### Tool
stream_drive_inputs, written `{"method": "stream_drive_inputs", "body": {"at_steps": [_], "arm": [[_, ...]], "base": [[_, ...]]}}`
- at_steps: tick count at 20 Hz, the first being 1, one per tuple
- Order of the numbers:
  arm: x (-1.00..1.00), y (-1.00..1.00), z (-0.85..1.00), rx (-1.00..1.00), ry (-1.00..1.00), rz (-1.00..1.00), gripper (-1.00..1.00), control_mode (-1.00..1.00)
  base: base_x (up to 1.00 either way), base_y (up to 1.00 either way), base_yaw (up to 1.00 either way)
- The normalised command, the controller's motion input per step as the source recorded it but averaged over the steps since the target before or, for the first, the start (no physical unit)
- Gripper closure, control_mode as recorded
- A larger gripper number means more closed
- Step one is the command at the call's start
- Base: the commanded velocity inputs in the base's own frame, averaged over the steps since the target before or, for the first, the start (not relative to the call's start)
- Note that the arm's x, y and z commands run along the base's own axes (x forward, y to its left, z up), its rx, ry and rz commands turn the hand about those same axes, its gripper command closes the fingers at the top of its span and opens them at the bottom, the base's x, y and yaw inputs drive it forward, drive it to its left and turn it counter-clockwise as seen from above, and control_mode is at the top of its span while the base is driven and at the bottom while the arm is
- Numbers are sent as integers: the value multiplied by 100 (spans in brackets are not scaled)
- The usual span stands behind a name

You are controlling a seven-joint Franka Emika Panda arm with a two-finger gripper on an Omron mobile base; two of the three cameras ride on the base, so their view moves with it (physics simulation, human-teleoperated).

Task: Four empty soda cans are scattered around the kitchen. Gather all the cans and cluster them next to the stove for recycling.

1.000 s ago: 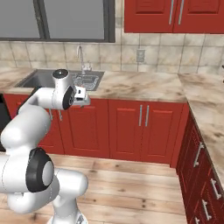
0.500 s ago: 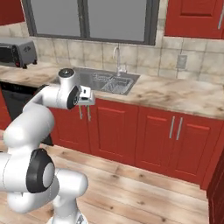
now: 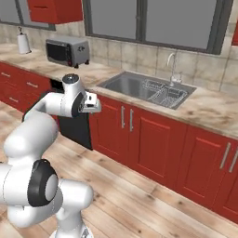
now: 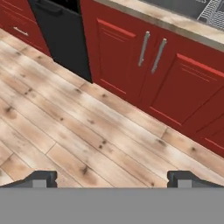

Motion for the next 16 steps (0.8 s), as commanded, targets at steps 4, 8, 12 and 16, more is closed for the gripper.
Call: {"method": "stream_drive_inputs", "body": {"at_steps": [4,8,12,16], "arm": [[0,0,0,0,0,0,-100,100],[0,0,0,0,0,0,-100,100],[0,0,0,0,0,0,-100,100],[0,0,0,0,0,0,-100,100]], "base": [[17,0,46],[19,0,45],[26,0,42],[27,0,41]]}}
